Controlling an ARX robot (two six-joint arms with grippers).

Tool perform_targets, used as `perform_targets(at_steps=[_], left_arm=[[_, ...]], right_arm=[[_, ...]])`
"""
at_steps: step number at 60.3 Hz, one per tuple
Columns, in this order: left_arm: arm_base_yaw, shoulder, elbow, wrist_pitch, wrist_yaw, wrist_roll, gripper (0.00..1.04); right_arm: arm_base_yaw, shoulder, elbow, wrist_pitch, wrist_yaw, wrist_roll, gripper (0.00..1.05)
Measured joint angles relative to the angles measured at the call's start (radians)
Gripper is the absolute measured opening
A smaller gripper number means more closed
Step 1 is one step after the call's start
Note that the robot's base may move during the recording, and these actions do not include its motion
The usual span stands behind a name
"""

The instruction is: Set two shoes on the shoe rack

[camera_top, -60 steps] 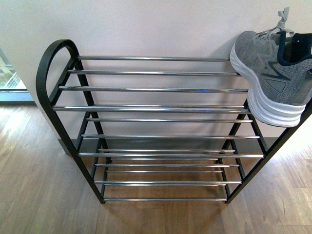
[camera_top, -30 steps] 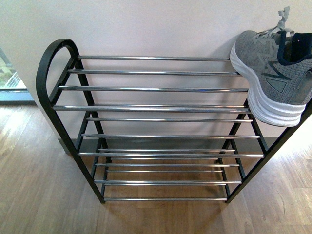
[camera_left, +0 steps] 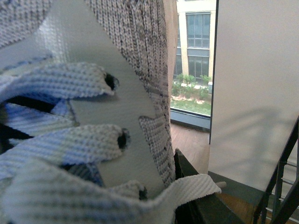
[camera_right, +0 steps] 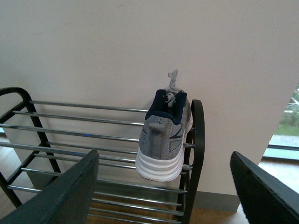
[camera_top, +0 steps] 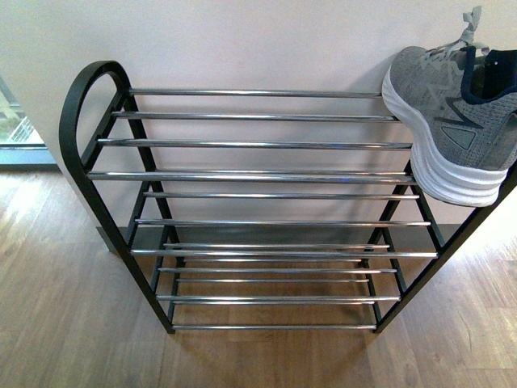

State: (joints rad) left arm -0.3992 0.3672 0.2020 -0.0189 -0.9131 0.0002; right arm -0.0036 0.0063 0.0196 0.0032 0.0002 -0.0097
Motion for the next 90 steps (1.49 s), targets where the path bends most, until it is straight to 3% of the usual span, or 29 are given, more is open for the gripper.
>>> perform_targets(at_steps=[30, 42, 57, 74, 90], left_arm=[[0.000, 0.000, 0.000, 0.000, 0.000, 0.000, 0.05], [-0.029, 0.050, 0.083, -0.002, 0.267, -0.332, 0.05], [-0.031, 0.428, 0.372, 0.088, 0.578, -0.762, 0.05], [-0.108, 0.940, 0.596, 0.106, 0.789, -0.827, 0.05], [-0.124, 1.239, 0.797, 0.008, 0.874, -0.806, 0.05]], right_arm=[[0.000, 0.000, 0.000, 0.000, 0.000, 0.000, 0.95], [0.000, 0.000, 0.000, 0.000, 0.000, 0.000, 0.95], [0.000, 0.000, 0.000, 0.000, 0.000, 0.000, 0.95], [0.000, 0.000, 0.000, 0.000, 0.000, 0.000, 0.95], [0.000, 0.000, 0.000, 0.000, 0.000, 0.000, 0.95]])
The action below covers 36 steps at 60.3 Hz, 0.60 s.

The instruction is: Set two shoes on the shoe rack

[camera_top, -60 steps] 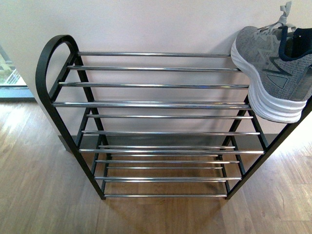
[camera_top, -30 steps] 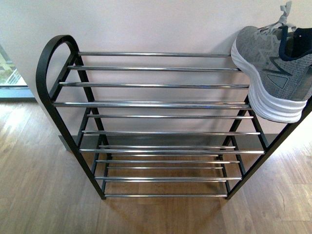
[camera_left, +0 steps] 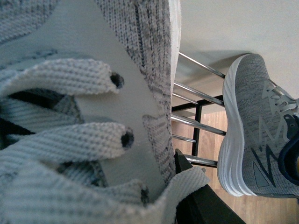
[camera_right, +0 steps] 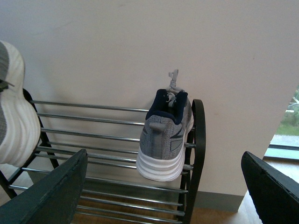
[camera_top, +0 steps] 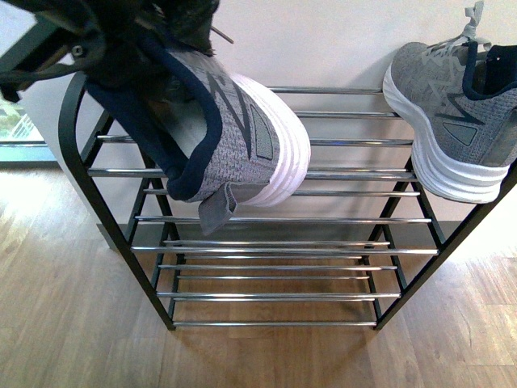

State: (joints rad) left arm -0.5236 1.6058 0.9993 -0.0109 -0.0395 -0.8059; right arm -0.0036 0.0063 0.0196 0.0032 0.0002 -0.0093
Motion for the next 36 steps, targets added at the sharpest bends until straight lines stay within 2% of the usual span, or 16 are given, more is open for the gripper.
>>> perform_targets(at_steps=[21, 36], left_arm=[[-0.036, 0.253, 0.342, -0.203, 0.168, 0.153, 0.05], [-0.081, 0.433, 0.552, -0.290, 0.208, 0.174, 0.05]], right_arm=[[0.000, 0.000, 0.000, 0.000, 0.000, 0.000, 0.95], [0.000, 0.000, 0.000, 0.000, 0.000, 0.000, 0.95]])
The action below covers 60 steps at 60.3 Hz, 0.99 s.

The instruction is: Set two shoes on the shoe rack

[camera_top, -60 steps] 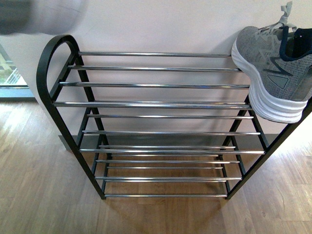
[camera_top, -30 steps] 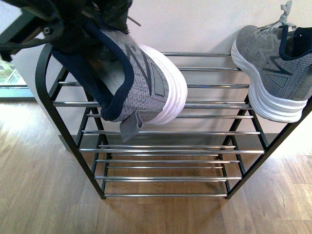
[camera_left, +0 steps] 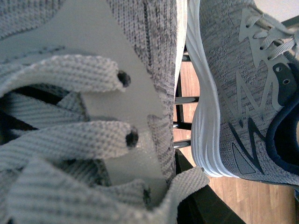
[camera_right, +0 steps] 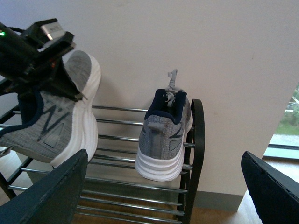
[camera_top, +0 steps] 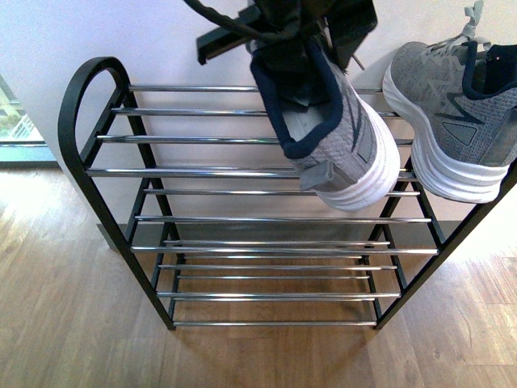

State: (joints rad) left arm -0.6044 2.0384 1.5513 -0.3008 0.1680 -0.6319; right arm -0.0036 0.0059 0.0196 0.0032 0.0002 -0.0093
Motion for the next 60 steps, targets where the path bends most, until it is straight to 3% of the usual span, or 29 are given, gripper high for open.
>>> perform_targets(at_steps=[32, 60], left_arm=[[-0.040, 0.233, 0.365, -0.177, 0.031, 0.035, 0.05], [-0.063, 0.281, 0.426, -0.192, 0.021, 0.023, 0.05]], right_arm=[[0.000, 0.000, 0.000, 0.000, 0.000, 0.000, 0.95], [0.000, 0.000, 0.000, 0.000, 0.000, 0.000, 0.95]])
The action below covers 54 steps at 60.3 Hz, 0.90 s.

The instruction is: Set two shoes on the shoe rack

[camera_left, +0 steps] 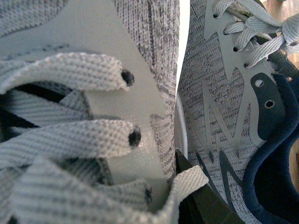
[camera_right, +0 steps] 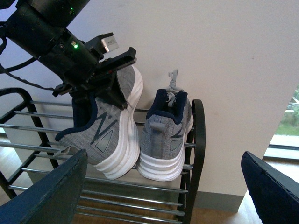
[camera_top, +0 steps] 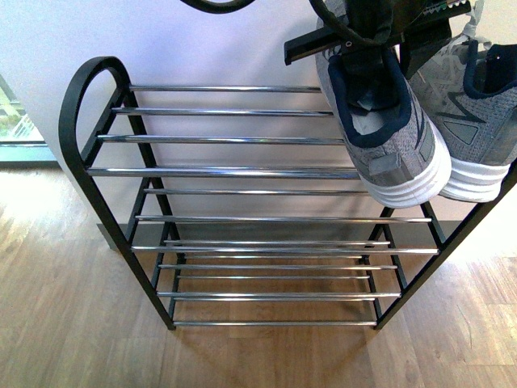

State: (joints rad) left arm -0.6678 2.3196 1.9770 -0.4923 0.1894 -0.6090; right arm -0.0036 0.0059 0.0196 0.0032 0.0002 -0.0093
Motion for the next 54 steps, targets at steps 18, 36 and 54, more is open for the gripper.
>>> perform_targets(at_steps=[18, 36, 54], left_arm=[[0.000, 0.007, 0.009, -0.001, 0.006, -0.017, 0.05], [0.000, 0.010, 0.016, 0.007, 0.037, -0.045, 0.34], [0.000, -0.055, -0.035, 0.093, 0.145, -0.118, 0.86]], right_arm=[[0.000, 0.000, 0.000, 0.000, 0.000, 0.000, 0.95], [0.000, 0.000, 0.000, 0.000, 0.000, 0.000, 0.95], [0.000, 0.000, 0.000, 0.000, 0.000, 0.000, 0.95]])
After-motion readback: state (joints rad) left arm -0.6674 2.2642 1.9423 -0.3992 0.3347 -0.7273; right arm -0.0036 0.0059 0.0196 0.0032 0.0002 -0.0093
